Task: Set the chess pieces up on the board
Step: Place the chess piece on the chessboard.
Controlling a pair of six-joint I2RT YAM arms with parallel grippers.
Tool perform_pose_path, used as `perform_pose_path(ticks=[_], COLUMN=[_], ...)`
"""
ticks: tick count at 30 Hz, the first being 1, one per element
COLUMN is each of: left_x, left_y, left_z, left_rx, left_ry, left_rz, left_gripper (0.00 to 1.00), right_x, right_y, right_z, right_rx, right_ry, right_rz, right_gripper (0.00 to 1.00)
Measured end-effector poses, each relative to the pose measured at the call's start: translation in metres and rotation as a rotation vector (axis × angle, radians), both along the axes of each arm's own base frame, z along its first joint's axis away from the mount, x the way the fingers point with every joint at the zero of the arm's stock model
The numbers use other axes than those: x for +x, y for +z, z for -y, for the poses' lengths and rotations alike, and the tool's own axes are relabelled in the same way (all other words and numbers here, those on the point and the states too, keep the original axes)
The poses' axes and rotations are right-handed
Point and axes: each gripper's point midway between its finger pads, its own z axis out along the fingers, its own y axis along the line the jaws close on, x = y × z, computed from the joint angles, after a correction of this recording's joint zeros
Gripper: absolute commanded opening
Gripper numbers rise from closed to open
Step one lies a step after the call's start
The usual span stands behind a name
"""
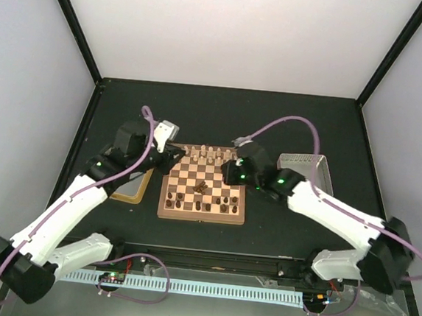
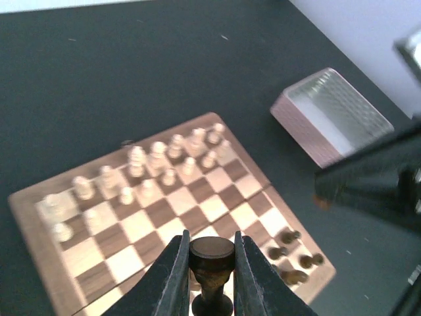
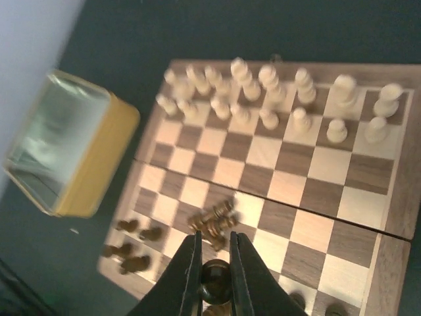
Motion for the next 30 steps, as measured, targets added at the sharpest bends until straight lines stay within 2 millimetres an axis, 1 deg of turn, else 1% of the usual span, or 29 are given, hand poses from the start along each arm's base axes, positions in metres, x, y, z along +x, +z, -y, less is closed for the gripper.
perform_pose_path(ticks=[1, 4, 6, 7, 11, 15, 17, 28, 30], left_x=[0.003, 0.007, 0.009, 0.009, 0.014, 0.017, 0.019, 0.023, 0.023], left_y=[0.001, 0.000, -0.002, -0.003, -0.002, 0.001, 0.000, -0.002, -0.002], left_z=[-0.008, -0.029, -0.038, -0.041, -0.049, -0.051, -0.053, -0.055, -0.055], left_rx=[-0.002, -0.006, -0.009, -0.010, -0.016, -0.023, -0.025, -0.035, -0.038], left_ry=[0.037, 0.127, 0.163, 0.175, 0.207, 0.220, 0.225, 0.232, 0.228], left_rz=[0.014, 0.048, 0.063, 0.066, 0.081, 0.094, 0.095, 0.083, 0.081], left_gripper=[0.11, 0.11, 0.11, 0.11, 0.11, 0.11, 0.11, 0.12, 0.12], right_x=[-0.001, -0.006, -0.012, -0.013, -0.025, -0.028, -0.029, -0.031, -0.031], right_y=[-0.014, -0.047, -0.068, -0.074, -0.104, -0.128, -0.136, -0.161, -0.162], right_z=[-0.007, -0.029, -0.046, -0.052, -0.068, -0.068, -0.066, -0.064, -0.064], right_rx=[-0.058, -0.192, -0.279, -0.315, -0.409, -0.474, -0.497, -0.555, -0.558], right_ry=[0.016, 0.080, 0.134, 0.156, 0.228, 0.254, 0.262, 0.285, 0.286], right_rz=[-0.006, -0.015, -0.011, -0.001, -0.013, -0.041, -0.053, -0.080, -0.080], right_gripper=[0.06, 0.06, 0.06, 0.06, 0.07, 0.08, 0.08, 0.12, 0.14])
